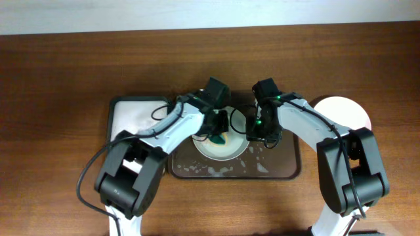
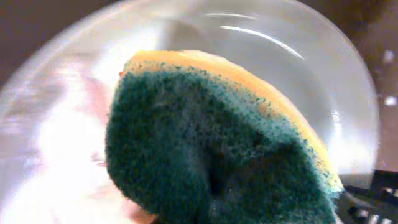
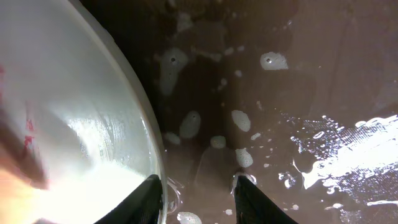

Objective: Clean dirty plates on tray and stack at the side
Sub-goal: 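Scrub the pale green plate with the sponge in the left gripper, then return the sponge to the soapy tray with the left gripper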

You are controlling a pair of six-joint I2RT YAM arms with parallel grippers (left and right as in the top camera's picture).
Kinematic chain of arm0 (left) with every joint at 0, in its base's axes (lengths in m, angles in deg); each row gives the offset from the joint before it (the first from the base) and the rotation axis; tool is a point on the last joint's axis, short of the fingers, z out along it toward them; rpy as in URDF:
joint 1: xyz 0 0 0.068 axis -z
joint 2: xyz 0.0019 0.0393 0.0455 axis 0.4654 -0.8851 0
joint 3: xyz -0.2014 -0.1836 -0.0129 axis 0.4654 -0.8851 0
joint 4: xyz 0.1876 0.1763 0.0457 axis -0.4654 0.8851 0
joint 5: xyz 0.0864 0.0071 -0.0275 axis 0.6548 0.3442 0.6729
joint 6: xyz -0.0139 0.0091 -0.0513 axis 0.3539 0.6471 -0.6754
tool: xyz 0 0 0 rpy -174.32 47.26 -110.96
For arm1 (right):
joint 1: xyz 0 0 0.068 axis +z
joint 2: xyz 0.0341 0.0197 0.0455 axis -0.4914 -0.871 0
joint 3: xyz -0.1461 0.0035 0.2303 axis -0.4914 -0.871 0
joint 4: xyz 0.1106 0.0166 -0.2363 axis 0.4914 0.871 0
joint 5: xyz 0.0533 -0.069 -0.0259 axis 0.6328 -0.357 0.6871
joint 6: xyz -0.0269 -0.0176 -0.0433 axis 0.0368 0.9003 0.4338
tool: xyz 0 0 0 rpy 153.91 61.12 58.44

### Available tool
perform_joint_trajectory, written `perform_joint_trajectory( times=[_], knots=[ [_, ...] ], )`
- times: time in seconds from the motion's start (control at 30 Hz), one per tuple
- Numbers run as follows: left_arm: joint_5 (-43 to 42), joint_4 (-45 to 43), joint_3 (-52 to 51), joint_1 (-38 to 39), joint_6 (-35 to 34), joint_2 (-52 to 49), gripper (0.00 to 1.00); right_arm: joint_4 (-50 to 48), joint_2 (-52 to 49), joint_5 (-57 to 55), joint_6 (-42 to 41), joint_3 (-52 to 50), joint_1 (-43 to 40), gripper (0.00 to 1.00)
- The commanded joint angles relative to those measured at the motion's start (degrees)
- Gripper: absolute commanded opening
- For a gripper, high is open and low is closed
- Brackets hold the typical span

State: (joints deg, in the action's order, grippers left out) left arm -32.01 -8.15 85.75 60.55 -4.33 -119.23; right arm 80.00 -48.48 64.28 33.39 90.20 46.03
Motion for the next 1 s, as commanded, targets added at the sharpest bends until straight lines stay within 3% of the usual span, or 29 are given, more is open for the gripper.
perform_joint_trajectory(
  times=[0.0, 0.23, 0.37, 0.53, 0.77, 0.87, 0.97],
  knots=[
    [0.4, -2.5, 0.2, 2.3, -0.6, -0.7, 0.02, 0.5, -1.7, -4.8, 0.1, -1.8, -0.5, 0.4],
    [12.5, -7.1, 0.2, 4.6, -0.6, -4.8, 0.06, 0.5, -1.7, -4.8, 0.1, -1.8, -0.5, 0.41],
    [12.2, 2.4, 0.3, 4.1, -0.6, -6.0, 0.0, 0.8, -1.7, -4.8, 0.1, -1.8, -0.5, 0.41],
    [8.5, 14.6, 0.3, 0.4, -0.1, -5.6, 0.0, 0.8, -1.7, -4.8, 0.1, -1.8, -0.5, 0.41],
    [0.0, 10.3, 1.2, -7.9, 11.6, 7.3, 0.0, 0.8, -1.7, -4.8, 0.1, -1.8, -0.5, 0.41],
    [-2.0, 9.6, 1.2, -11.9, 12.4, 13.5, 0.0, 0.8, -1.7, -4.8, 0.1, -1.8, -0.5, 0.44],
    [-4.4, 5.3, 1.1, -11.8, 12.3, 12.8, 0.0, 0.7, -1.7, -4.7, 0.1, -1.8, -0.5, 0.44]
  ],
)
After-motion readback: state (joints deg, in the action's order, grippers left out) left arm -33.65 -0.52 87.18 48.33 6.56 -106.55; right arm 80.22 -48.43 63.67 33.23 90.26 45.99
